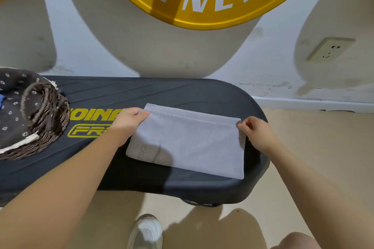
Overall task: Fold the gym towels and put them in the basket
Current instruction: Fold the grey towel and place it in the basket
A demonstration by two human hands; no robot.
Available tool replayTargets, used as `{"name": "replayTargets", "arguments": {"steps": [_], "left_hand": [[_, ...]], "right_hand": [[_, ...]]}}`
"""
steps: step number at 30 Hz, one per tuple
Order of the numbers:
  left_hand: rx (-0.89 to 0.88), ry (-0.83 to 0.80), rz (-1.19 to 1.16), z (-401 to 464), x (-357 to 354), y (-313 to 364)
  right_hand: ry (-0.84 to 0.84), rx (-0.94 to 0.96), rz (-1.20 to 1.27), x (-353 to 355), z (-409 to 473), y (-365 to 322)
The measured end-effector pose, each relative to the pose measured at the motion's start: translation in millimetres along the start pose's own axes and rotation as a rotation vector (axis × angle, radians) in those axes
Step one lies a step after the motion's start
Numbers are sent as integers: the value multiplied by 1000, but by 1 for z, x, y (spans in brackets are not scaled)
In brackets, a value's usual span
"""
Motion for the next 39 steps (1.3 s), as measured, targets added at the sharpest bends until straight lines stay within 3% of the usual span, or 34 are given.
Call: {"name": "replayTargets", "arguments": {"steps": [3,8,17,19,21,23,24,26,28,29,35,37,39], "left_hand": [[-23,54,99,17,-3,0],[-107,137,469,34,-14,6],[-246,265,579,37,-22,0],[-299,307,547,30,-21,6],[-478,338,632,20,-24,14],[-666,243,660,9,-38,15],[-739,141,671,3,-50,13],[-808,-73,817,-8,-78,-7],[-739,-208,1028,-11,-91,-30],[-697,-227,1088,-12,-92,-36],[-579,-265,1059,-16,-82,-39],[-572,-264,1097,-20,-85,-34],[-456,-324,1134,-20,-84,-34]], "right_hand": [[30,-27,-67,-5,15,-1],[58,-95,-174,-10,27,-5],[115,-176,-224,-16,33,-7],[187,-183,-267,-13,27,-15],[368,-71,-317,-11,15,-35],[486,186,-275,-22,-4,-70],[467,307,-255,-33,-12,-88],[222,411,-266,-63,-23,-114],[1,385,-365,-87,-26,-116],[-28,359,-426,-94,-25,-109],[23,-22,-472,-76,-26,-38],[0,-21,-475,-67,-35,-18],[-72,42,-531,-62,-41,-7]]}}
Point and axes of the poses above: each hand's wrist, its own z-axis towards the middle knuckle, its own x-axis out of the back of the hand, y = z × x, the point moved 4 cm from there along z, towards the middle knuckle, and after that the axes turned 15 degrees about -z, right-handed, at the moved point
